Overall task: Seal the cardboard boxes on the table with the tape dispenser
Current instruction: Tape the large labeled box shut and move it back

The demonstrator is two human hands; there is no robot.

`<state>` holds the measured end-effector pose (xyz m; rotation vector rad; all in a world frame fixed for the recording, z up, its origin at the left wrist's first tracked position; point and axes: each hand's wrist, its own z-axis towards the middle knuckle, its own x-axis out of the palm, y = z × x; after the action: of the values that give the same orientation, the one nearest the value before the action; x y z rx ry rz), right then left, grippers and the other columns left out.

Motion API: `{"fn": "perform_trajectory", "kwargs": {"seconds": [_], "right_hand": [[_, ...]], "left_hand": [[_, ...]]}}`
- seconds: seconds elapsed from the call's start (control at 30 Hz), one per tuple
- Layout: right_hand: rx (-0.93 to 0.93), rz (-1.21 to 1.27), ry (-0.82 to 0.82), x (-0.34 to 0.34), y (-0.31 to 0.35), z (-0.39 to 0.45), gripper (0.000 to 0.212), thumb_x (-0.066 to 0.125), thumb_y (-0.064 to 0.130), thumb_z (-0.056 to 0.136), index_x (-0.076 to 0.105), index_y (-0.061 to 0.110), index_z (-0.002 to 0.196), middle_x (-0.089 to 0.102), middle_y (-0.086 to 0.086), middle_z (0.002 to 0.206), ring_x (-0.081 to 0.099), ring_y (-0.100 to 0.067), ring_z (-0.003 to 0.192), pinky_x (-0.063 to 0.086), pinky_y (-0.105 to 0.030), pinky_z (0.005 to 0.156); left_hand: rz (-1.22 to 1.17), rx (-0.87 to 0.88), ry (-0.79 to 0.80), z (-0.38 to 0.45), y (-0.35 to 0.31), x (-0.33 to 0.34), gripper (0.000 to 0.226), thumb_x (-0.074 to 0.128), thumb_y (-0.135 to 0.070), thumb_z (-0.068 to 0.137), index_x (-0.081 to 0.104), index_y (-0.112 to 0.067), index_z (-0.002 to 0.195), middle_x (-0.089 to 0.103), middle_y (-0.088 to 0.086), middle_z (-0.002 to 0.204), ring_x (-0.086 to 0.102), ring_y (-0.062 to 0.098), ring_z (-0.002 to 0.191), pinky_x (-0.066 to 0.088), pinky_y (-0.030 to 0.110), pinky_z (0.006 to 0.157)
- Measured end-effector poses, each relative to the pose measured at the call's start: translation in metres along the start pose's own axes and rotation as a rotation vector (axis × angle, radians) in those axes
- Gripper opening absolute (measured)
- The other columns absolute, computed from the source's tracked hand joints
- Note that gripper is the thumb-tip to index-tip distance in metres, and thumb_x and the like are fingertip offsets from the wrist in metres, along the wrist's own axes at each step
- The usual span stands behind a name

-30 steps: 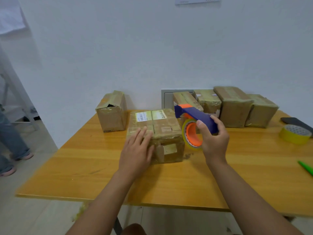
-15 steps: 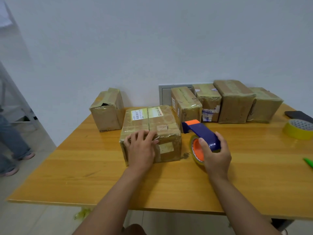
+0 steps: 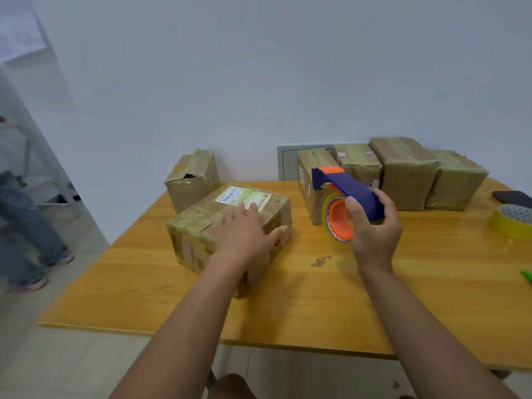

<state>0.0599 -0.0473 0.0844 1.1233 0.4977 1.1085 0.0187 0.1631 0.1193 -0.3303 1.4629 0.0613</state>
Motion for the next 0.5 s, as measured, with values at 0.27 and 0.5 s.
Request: {"fn": "perform_trajectory", "kwargs": {"seconds": [0.27,0.5], "right_hand": [[-0.051,0.023,-0.015,-0.007,0.022,0.007,0.055,0.077,0.033,0.082,0.058,0.016,0.131,0.058,0.022,0.109,0.058,0.006,0.098,0.049,-0.018,0.086],[-0.072,0.09,-0.026,0.004,0.037,0.01,0.05,0.076,0.033,0.081,0.06,0.016,0.125,0.059,0.018,0.108,0.056,0.011,0.094,0.047,-0.012,0.082]], "left_hand": [[0.283,0.197,-0.018,-0.023,0.04,-0.004,0.034,0.057,-0.028,0.092,0.042,-0.026,0.122,0.052,-0.003,0.133,0.049,0.02,0.117,0.039,0.037,0.096],[-0.145,0.104,-0.003,-0.025,0.01,0.015,0.087,0.032,-0.078,0.087,0.026,-0.022,0.153,0.023,-0.002,0.16,0.017,0.022,0.149,0.017,0.046,0.121]]}}
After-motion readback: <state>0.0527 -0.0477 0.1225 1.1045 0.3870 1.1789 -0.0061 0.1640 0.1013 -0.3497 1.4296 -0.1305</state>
